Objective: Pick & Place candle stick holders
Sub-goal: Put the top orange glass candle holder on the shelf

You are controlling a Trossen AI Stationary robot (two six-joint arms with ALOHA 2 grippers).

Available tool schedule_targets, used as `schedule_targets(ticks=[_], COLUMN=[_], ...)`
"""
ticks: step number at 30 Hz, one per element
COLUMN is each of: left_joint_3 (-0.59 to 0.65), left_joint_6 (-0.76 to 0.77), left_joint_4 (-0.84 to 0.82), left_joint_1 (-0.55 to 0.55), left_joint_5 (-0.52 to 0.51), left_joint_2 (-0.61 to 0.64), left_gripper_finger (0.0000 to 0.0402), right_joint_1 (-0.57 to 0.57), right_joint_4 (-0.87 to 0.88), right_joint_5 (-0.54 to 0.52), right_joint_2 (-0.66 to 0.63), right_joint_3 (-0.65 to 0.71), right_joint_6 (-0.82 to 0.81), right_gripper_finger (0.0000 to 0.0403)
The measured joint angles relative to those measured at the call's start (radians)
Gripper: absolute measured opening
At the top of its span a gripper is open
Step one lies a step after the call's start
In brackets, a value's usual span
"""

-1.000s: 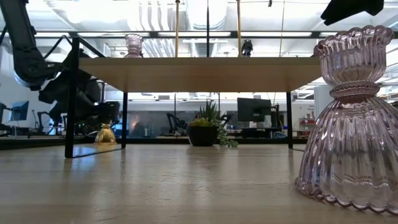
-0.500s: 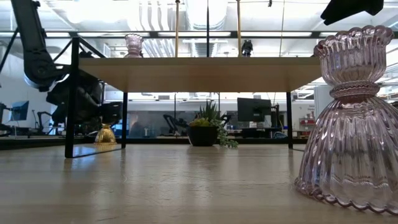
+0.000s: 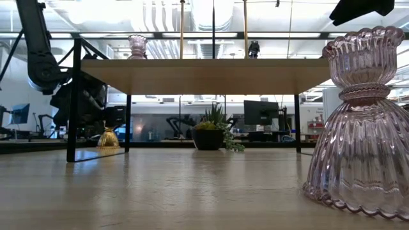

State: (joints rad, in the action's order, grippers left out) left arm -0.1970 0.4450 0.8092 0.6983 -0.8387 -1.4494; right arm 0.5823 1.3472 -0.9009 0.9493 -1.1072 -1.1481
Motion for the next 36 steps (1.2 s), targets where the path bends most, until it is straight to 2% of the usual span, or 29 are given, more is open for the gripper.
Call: schedule_targets(ticks=[8,12,19,31,36], left_joint_3=[0.0,0.0,-0.004,-0.029,-0.03], left_joint_6=[0.006,0.014,0.023,0.028,0.03], left_joint_4=[0.001,0.0,0.002,0.002,0.005], left_joint_1=[0.0,0.0,0.0,0.0,0.0], left_joint_5=[-0.002,-0.01,-0.02,-0.016,-0.013], left_joint_2=[0.0,0.0,-0.021,-0.084,-0.086], left_gripper_finger=[0.0217,0.0202,0.0144,0.0009,0.0012], right_joint_1=[0.0,0.0,0.0,0.0,0.0], right_joint_4=[0.0,0.0,0.0,0.0,0.0], right_joint_5=[0.001,0.001,0.001,0.002,0.002], right_joint_2=[0.0,0.0,0.0,0.0,0.0], right_joint_3=[0.0,0.0,0.0,0.0,0.0], right_joint_6=[0.0,0.0,0.003,0.008,0.008], right_gripper_finger=[0.0125,0.0119,0.0118,0.013,0.0125])
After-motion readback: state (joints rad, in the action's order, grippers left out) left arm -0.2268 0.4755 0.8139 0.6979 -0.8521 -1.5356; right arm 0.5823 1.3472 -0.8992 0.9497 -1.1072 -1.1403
